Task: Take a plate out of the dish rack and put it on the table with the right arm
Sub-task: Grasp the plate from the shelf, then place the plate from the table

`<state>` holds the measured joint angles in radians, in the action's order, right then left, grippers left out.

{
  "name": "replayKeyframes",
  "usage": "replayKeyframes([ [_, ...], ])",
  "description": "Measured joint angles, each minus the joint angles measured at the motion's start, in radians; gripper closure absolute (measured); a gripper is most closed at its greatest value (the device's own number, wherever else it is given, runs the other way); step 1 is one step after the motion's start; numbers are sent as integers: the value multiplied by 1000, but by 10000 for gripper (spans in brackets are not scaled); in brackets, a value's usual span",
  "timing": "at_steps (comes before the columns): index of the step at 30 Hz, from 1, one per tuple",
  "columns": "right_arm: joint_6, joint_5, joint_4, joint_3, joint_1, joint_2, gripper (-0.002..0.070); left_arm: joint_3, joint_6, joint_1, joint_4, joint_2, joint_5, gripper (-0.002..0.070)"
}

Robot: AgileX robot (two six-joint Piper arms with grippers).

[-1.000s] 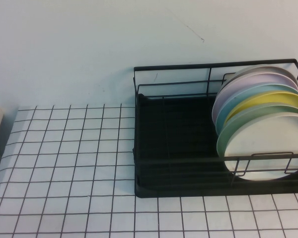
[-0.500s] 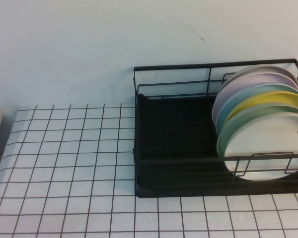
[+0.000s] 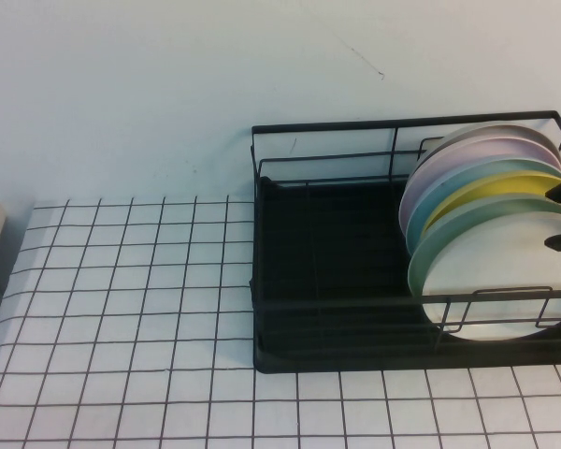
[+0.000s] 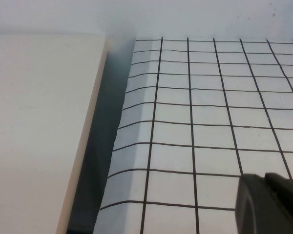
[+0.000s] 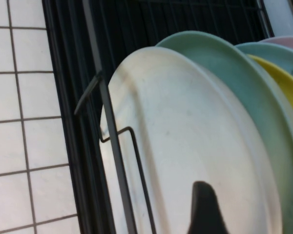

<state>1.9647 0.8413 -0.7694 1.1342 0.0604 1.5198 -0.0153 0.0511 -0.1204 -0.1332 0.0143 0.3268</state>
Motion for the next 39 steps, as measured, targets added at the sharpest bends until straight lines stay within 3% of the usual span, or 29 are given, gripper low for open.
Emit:
replayKeyframes([
  [11,31,-24,-9,2,0,70,286,0,0,0,0,0,0,678],
  [13,32,-40,-11,2,0,82,329,0,0,0,0,0,0,678],
  [18,40,-70,-34,2,0,85,578,0,0,0,0,0,0,678],
  [26,-30,-37,-44,64,0,22,583,0,0,0,0,0,0,678],
  [30,-186,16,-44,142,0,-106,584,0,0,0,0,0,0,678],
  [36,-648,177,13,180,0,-350,585,0,0,0,0,0,0,678],
  [39,-879,299,30,80,0,-444,586,0,0,0,0,0,0,678],
])
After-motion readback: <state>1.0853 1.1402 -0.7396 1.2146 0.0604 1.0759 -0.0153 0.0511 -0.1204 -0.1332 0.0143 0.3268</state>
